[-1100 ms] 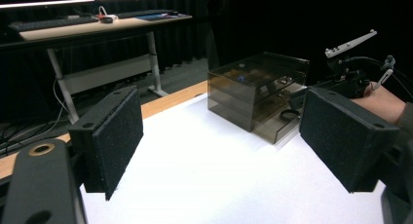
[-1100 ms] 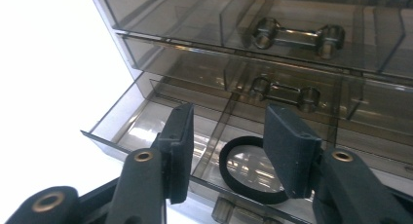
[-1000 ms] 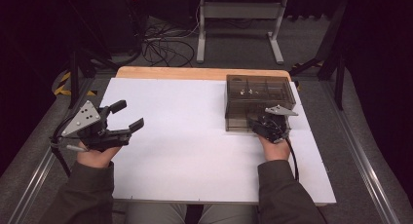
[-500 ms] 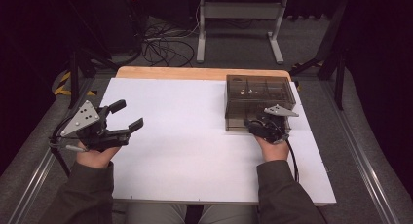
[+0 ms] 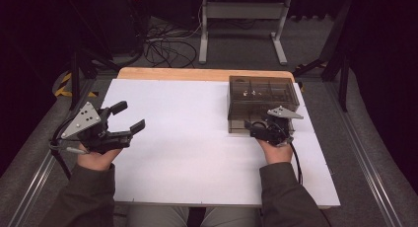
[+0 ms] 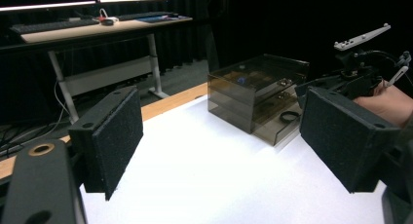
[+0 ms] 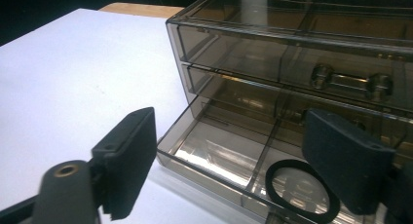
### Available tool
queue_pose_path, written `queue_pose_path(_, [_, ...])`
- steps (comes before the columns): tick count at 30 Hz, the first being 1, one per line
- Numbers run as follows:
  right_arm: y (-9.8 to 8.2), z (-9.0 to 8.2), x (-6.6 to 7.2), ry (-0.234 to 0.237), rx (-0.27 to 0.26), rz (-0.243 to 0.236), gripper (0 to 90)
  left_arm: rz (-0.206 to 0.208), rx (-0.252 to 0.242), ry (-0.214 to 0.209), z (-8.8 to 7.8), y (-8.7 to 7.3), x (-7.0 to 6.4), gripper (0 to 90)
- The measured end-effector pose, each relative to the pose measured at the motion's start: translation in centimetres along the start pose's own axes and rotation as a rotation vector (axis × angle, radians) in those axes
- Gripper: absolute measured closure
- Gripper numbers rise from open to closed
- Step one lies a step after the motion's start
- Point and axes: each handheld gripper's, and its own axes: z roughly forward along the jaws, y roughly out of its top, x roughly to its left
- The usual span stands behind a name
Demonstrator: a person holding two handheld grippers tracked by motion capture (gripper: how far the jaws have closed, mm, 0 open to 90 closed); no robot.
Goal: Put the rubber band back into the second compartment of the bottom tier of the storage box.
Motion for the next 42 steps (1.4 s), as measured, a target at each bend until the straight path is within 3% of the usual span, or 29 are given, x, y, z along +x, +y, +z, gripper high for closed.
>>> queue_pose_path(29, [1.7, -2.3, 2.5, 0.096, -0.076, -0.049, 2.9, 0.002, -0.013, 0.004, -0.4, 0.2, 0.0, 16.0])
queue_pose_path(42, [2.3, -3.6, 3.1, 0.119, -0.128, -0.060, 1.5, -0.003, -0.014, 0.005, -0.3, 0.2, 0.0, 16.0])
